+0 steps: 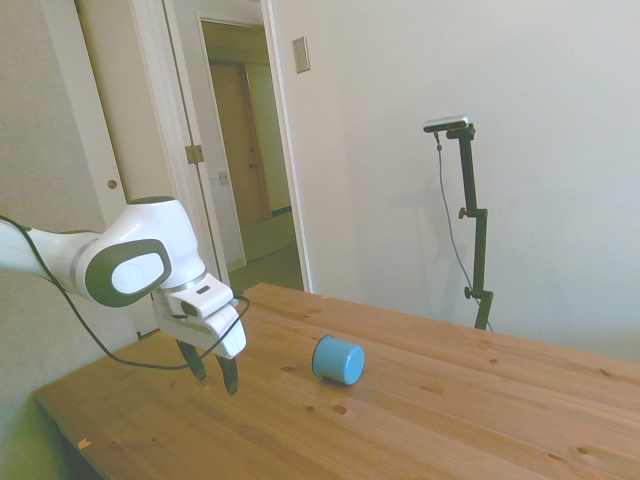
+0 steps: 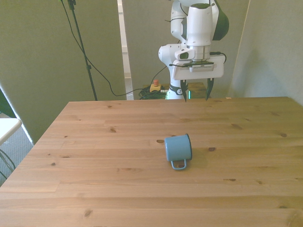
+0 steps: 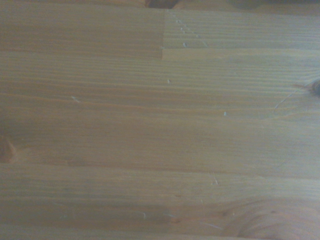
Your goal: Flip the mug upright
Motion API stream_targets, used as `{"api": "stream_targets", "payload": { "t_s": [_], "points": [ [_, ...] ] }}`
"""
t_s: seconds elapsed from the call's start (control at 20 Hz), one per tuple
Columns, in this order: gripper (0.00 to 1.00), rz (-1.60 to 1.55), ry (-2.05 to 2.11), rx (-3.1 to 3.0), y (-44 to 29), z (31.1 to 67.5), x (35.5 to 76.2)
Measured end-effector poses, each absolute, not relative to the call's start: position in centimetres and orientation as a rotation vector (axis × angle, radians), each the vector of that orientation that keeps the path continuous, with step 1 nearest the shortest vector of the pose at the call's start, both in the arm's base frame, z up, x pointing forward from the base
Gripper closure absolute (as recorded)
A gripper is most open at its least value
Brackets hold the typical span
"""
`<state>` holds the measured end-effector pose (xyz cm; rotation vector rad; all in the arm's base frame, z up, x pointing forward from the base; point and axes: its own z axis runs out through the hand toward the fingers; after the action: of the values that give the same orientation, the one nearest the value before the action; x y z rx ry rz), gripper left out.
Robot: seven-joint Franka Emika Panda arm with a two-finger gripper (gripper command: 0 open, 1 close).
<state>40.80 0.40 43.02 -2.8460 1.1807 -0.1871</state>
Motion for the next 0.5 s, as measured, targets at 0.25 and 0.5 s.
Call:
{"api": "stream_targets", "payload": {
  "t_s": [0.25,0.5],
  "points": [
    [0.00,-0.226,1.245,-2.832,-0.3,43.5,42.1],
    [0.00,-0.355,1.461,-2.805,-2.1,45.1,47.5]
  ]
}}
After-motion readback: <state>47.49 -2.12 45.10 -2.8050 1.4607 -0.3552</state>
